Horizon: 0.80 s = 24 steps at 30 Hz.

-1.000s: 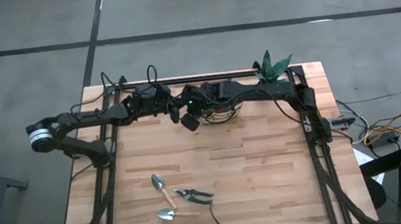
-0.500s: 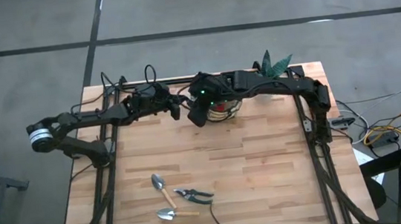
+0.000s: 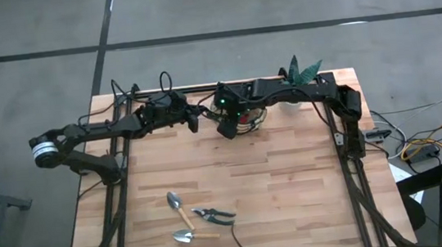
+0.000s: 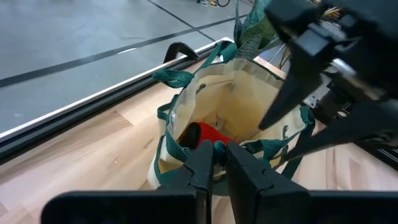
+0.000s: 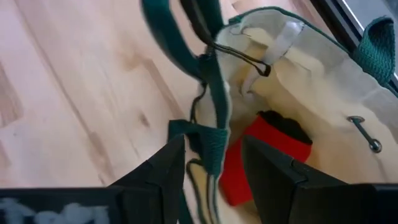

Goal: Pick & Place Garden tools in Gardening bag
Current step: Put the top pruner into the left bag pocket

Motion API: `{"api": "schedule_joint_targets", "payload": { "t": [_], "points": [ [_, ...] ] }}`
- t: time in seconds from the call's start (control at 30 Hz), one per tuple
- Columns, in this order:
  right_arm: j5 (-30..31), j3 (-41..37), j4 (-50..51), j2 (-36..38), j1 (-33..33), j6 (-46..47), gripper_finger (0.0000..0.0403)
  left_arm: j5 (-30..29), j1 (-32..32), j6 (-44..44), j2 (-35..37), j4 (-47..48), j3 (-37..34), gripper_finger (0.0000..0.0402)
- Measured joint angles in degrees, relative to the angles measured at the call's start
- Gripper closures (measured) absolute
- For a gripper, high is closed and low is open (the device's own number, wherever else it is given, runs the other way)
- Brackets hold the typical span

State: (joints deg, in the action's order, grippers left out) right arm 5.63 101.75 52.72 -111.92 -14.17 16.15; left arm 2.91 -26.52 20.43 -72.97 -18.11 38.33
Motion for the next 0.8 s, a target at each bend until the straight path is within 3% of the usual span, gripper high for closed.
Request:
{"api": "schedule_joint_targets", "payload": {
  "t": [0.2, 0.47, 0.63, 0.8],
  "points": [
    [-0.11, -2.64, -1.71, -0.06, -1.31, -2.55, 0.0252, 0.08, 0.00, 0.49, 0.00, -0.07, 0.00, 0.0371],
    [-1.75, -3.71, -4.33, 0.02, -1.47, -4.78, 0.0278, 0.16, 0.02, 0.57, 0.00, -0.27, 0.00, 0.0371],
    [-2.80, -5.38, -4.43, 0.00, -1.49, -4.68, 0.0316, 0.13, 0.02, 0.58, 0.00, -0.33, 0.00, 0.0371],
    [-5.98, -5.10, -5.15, 0.00, -1.50, -5.84, 0.0385, 0.11, 0.02, 0.48, 0.00, -0.49, 0.27, 0.0371]
  ]
}}
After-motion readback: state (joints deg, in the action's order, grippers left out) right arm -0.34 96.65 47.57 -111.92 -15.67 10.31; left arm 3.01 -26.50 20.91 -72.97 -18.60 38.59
